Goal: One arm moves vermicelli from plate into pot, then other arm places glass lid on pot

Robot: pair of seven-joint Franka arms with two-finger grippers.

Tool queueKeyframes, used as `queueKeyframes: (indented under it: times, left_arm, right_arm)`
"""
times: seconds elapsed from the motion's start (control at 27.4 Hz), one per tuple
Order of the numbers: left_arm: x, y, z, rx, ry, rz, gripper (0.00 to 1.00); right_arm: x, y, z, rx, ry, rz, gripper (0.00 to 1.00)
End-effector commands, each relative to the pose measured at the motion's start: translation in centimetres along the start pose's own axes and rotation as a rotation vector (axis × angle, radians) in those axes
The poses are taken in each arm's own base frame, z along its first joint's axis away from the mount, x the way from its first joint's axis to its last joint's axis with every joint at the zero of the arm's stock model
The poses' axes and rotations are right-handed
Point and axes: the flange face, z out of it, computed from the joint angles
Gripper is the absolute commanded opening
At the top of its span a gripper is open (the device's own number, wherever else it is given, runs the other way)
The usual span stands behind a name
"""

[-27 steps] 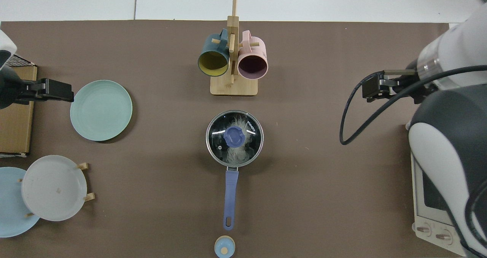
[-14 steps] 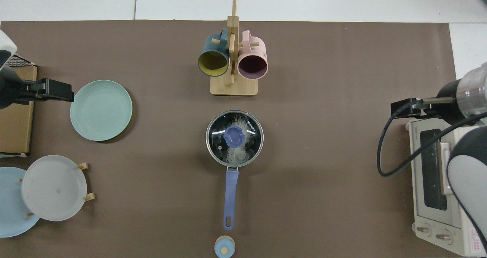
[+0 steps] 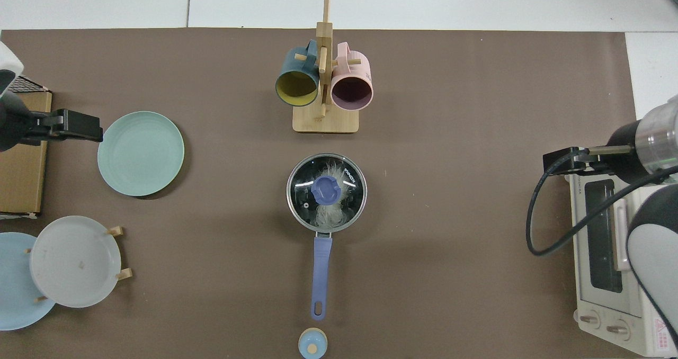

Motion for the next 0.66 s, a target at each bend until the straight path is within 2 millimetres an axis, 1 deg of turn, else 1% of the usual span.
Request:
queueKeyframes:
  times: [0.0,0.15,0.62]
  left_arm:
    - [-0.67,0.04,-0.12,0.003,0.011,0.002,1.00]
    - [-0.67,0.05,-0.12,0.002,0.011,0.002,1.00]
    - [-0.67,0.05,-0.12,0.002,0.011,0.002,1.00]
  right_arm:
    - [0.24,0.06,-0.54,0.040,-0.015,-0.029,0.99]
    - [0.24,-0.35,-0.53,0.070,-0.015,-0.029,0.99]
    - [0.31,-0.42,-0.25,0.074,-0.015,-0.021,0.99]
